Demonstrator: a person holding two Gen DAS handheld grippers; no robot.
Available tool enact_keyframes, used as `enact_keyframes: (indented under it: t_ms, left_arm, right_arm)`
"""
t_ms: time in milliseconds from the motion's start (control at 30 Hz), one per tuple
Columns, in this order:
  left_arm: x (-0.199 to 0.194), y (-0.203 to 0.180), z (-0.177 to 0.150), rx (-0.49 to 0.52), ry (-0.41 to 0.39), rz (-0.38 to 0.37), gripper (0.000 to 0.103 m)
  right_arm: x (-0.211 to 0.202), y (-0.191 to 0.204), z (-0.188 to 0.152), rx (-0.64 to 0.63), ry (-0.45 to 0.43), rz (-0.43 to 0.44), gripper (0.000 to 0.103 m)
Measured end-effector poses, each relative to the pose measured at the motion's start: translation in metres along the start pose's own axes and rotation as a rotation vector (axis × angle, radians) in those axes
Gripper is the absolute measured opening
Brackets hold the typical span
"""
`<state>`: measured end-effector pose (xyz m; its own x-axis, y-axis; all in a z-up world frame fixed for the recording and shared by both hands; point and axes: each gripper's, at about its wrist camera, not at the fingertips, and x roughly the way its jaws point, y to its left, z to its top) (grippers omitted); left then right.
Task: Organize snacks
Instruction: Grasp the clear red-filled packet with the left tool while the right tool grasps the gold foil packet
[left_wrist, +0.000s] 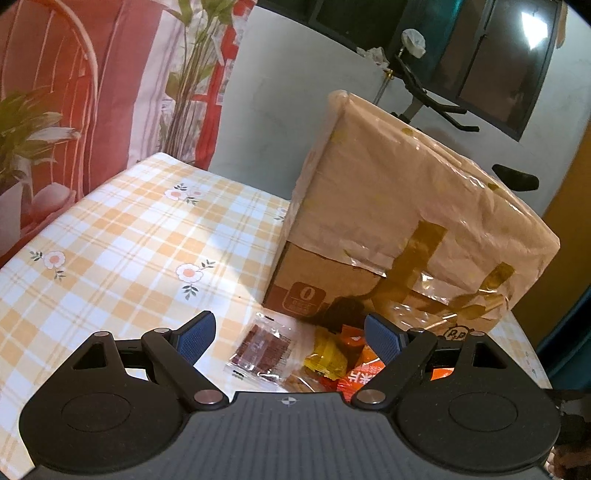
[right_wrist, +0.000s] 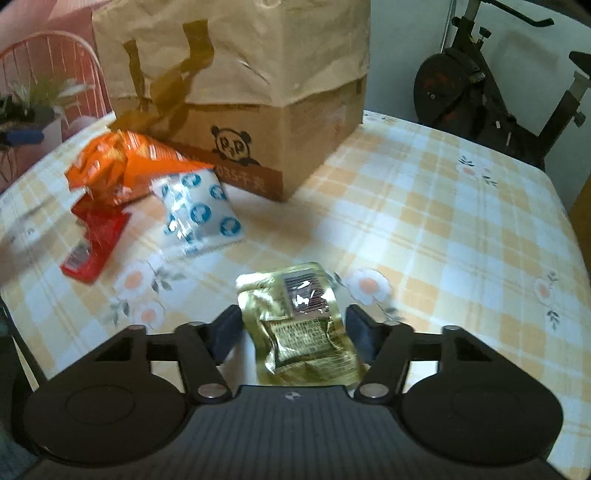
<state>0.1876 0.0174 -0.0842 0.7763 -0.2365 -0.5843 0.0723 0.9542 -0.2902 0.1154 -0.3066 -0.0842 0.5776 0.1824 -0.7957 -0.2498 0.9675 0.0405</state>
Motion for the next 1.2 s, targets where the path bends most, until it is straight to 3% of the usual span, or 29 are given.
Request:
enact_keyframes:
  t_ms: [367, 567, 933, 1200]
  left_arm:
    - [0.0, 0.002, -0.006, 0.003, 0.017, 0.02, 0.088]
    - [0.004, 0.0, -0.01, 0.009, 0.037, 0.022, 0.088]
    - [0.006, -0.008, -0.019, 0.037, 0.067, 0.006, 0.087]
    - [0.008, -0.006, -0.023, 0.031, 0.081, 0.012, 0.084]
  right_arm:
    - [0.034, 0.035, 0.025, 0.119, -0.121, 0.001, 0.057]
    - [0.041, 0.054, 0.018, 0.054, -0.167, -0.086, 0.059]
    - [0.042, 0.056, 0.015, 0.034, -0.171, -0.092, 0.061]
    - [0.03, 0.061, 0.007, 0.027, -0.226, -0.087, 0.051]
